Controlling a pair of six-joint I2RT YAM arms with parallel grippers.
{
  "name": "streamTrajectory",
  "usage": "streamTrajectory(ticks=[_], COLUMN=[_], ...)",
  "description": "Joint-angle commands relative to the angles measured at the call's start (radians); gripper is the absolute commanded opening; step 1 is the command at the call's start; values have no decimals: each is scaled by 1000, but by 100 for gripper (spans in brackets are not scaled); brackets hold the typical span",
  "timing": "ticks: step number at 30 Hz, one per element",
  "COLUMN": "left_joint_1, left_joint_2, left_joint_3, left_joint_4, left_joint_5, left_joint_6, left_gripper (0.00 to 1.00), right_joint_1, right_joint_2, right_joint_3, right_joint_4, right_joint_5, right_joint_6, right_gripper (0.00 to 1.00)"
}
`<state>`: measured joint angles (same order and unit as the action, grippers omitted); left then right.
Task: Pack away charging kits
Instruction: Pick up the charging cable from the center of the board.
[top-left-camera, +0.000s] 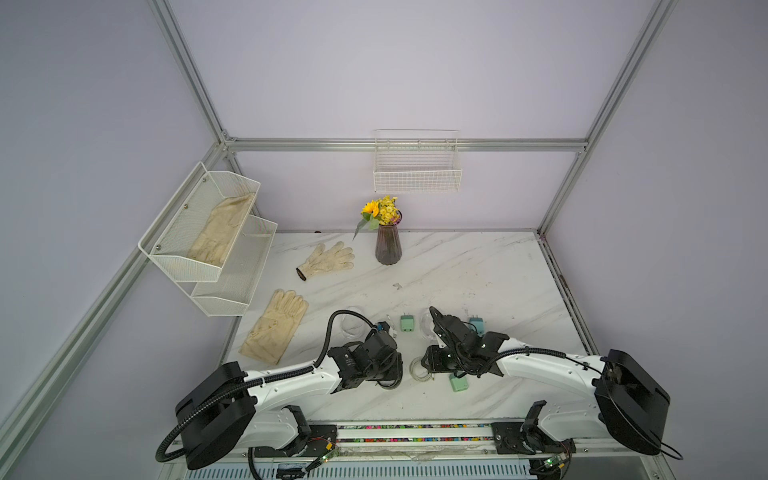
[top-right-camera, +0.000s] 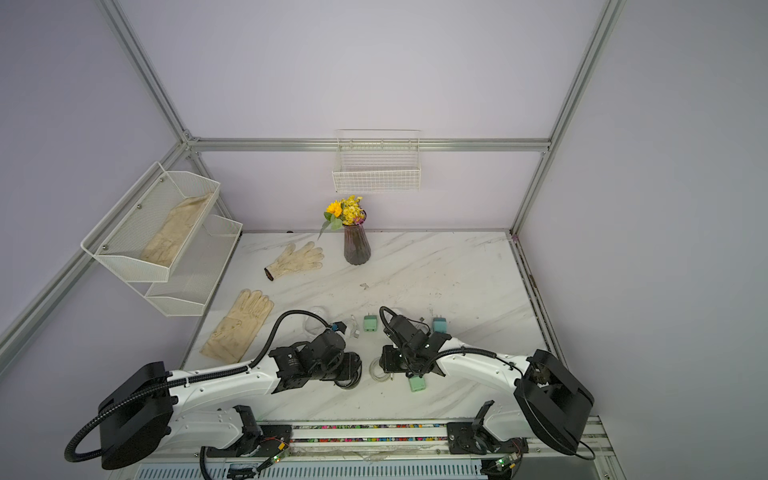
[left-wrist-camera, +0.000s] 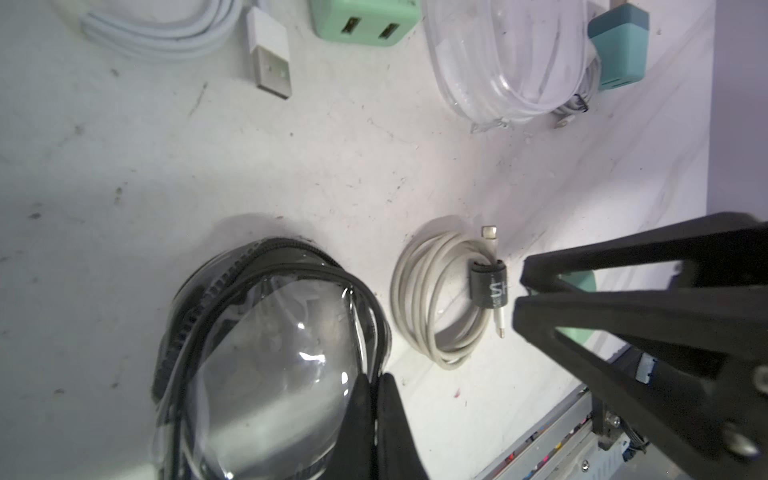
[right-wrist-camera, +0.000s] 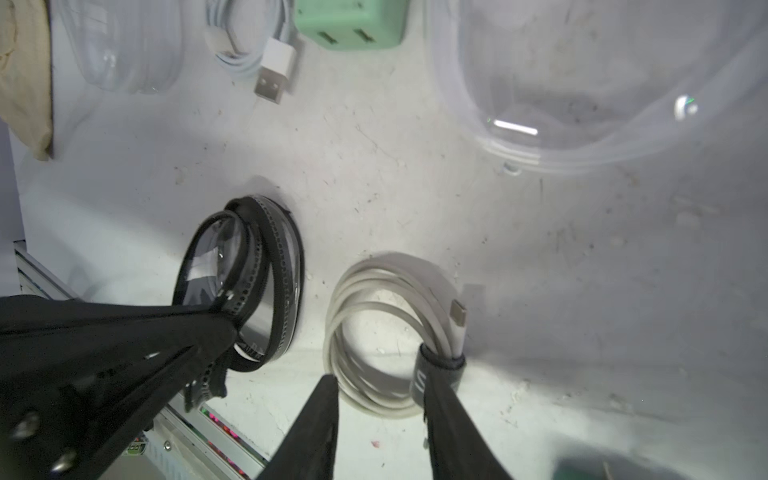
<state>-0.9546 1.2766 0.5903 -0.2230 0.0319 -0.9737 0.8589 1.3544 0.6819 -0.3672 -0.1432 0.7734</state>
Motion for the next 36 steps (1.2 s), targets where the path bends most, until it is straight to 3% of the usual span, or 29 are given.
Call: streamTrajectory(ticks=[1,12,16,23,36], left_joint_1=[7,8,8,11,19], left_joint_2=[2,29,26,39,35], left_joint_3=[-17,-1,5,26,18], left_joint_4=[43,64,62,52,92], left_joint_5=[23,29,28,30,33], left_joint_6=[3,4,-3,3,-19], left_gripper=[0,0,0,0,0], right_joint_1=[8,7,7,7,22], right_joint_2=[11,107,103,21,-60], right_joint_3=[-11,-56,-60,-5,132], right_joint_4=[-11,72,86,-38,-138], right_joint_5=[35,47,53,120,104], right_joint_6=[45,54,63,28,9], right_gripper=[39,38,24,13,7])
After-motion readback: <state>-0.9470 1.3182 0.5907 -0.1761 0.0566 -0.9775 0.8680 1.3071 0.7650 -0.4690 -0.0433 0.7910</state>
